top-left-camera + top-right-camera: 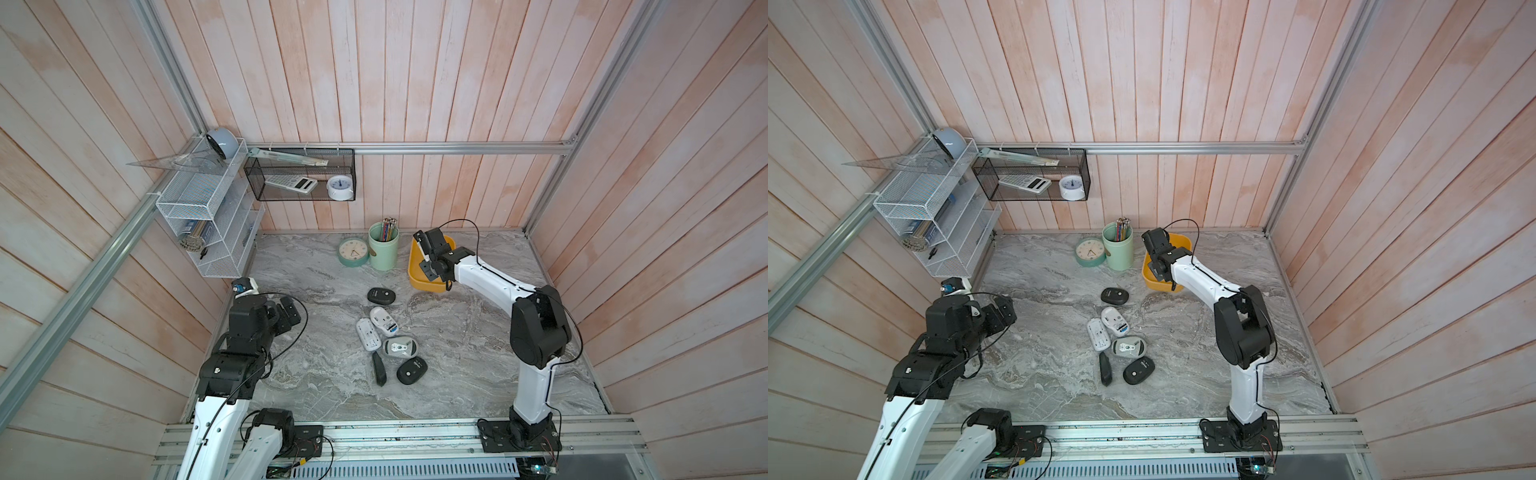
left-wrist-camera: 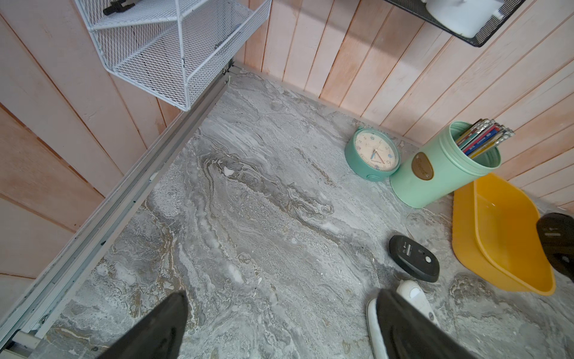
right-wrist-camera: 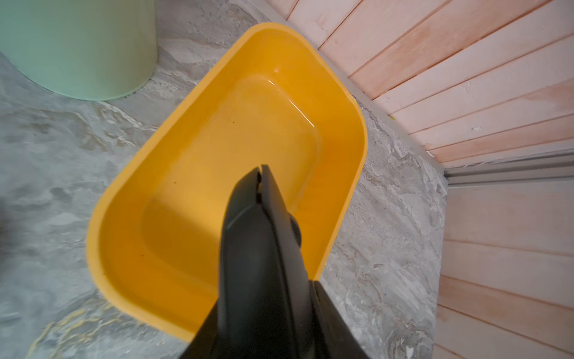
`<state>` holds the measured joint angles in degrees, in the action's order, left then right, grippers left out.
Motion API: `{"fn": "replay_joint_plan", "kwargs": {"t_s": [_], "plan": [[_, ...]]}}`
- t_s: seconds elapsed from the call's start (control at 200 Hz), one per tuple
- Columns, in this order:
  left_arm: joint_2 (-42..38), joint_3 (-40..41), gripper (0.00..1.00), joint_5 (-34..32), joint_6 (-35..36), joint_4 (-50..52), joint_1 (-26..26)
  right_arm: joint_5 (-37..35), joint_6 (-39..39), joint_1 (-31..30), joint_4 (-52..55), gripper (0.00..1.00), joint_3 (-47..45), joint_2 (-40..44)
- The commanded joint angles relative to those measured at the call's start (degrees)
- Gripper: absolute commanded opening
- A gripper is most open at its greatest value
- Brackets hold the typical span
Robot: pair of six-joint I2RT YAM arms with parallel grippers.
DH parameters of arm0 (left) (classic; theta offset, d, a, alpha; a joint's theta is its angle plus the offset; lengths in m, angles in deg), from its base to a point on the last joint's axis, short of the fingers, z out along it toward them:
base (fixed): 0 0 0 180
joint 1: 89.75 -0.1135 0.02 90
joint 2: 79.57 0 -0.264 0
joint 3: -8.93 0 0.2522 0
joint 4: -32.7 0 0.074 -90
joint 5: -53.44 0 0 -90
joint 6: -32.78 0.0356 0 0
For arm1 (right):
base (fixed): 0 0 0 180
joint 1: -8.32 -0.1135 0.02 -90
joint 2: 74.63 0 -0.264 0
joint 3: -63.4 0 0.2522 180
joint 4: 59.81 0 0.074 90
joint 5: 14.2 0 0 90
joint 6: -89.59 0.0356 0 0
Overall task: Put the mouse in the storage box
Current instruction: Place the mouse in the storage box.
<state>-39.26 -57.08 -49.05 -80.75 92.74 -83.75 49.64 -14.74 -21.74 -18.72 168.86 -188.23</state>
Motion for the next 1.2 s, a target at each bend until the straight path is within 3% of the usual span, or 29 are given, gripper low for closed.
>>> {"fn": "replay_joint_plan", "kwargs": {"t_s": [0.0,0.195,0.375,0.595,0.98,1.08,1.195], "plan": [[0.7,0.5,1.00,-0.1,0.6,0.3,-0.3,-2.7,-12.1,0.4,-4.2,0.21,2.7,-2.2],[0.3,0.6,1.00,0.1,0.6,0.2,-0.3,-3.0,-16.2,1.8,-5.0,0.21,7.1,-7.2],[0.5,0.7,1.00,0.5,0.4,0.4,-0.3,-8.0,-23.7,2.6,-5.0,0.21,13.8,-15.3],[1.7,0.5,1.00,0.9,0.4,0.7,-0.3,-8.0,-25.4,3.7,-4.9,0.21,19.7,-20.5],[1.2,0.1,1.00,-0.2,0.4,0.9,-0.3,-13.2,-27.3,5.2,-14.4,0.23,20.1,-25.5],[0.5,0.1,1.00,-0.9,0.4,0.9,-0.4,-13.0,-27.3,5.3,-15.8,0.26,20.4,-26.3],[0.2,0.0,1.00,-1.5,0.5,1.1,-0.3,-13.0,-26.4,5.6,-15.5,0.41,21.7,-27.3]]}}
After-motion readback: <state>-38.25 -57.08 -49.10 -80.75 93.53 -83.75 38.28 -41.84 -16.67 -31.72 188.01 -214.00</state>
